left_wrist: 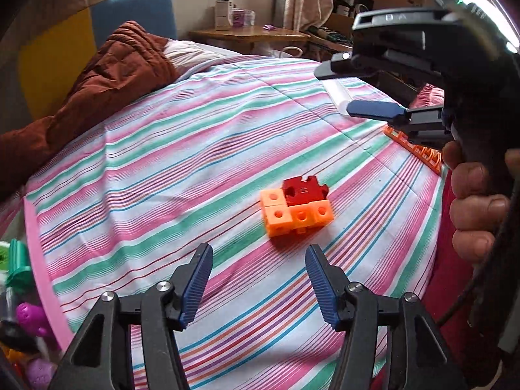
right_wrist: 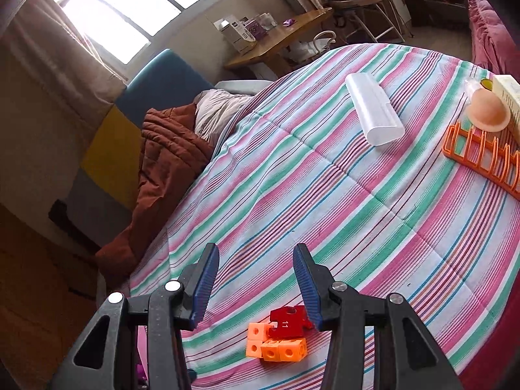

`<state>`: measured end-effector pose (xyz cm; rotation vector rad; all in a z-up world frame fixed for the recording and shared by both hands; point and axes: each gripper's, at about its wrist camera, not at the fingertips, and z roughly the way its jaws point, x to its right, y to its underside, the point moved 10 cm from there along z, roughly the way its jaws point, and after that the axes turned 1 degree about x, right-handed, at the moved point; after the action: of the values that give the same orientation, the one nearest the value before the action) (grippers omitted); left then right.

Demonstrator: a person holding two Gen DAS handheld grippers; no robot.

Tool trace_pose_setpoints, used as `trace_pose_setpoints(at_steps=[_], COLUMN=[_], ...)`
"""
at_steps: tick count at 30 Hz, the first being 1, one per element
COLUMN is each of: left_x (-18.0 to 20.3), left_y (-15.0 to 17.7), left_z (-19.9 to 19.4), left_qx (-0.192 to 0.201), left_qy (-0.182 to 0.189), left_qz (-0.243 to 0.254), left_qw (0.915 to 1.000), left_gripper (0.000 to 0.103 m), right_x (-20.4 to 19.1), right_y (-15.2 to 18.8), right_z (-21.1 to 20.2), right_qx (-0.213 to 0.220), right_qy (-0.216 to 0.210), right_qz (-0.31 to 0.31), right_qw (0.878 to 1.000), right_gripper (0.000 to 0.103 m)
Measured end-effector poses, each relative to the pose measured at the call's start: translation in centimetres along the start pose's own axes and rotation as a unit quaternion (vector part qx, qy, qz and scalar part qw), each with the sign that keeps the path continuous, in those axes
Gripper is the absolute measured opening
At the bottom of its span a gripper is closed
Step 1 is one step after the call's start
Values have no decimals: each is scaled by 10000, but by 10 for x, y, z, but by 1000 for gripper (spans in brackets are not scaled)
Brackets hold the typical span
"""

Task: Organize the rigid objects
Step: 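Grasp the orange linked cubes with the left tool while the right tool reaches toward the red puzzle piece, then lift the orange cubes with the left tool while the right tool grasps the red puzzle piece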

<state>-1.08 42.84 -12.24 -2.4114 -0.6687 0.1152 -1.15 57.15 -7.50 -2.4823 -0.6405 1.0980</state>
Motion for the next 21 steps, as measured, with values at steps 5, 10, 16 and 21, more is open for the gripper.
trace_pose_setpoints(at_steps=[5,10,16,21], left_x=[24,24,15,-17], left_y=[-15,-18,-5,20], left_z=[20,46,46,26], left_qx=[-39,-284,-296,-196], left_qy=[387,381,315,96], left_qz=[-70,-276,-320,-634], left_qw=[9992,9985,9986,9978], left_gripper=[76,80,62,62], right_x=[1,0,1,3], right_y=[2,4,8,26], right_z=[6,9,12,33], right_qx=[-147,-233,-338,-875], right_qy=[-38,-16,108,484], right_qz=[68,0,-101,-361], right_qw=[9999,9997,9993,9943], right_gripper=[47,47,48,48])
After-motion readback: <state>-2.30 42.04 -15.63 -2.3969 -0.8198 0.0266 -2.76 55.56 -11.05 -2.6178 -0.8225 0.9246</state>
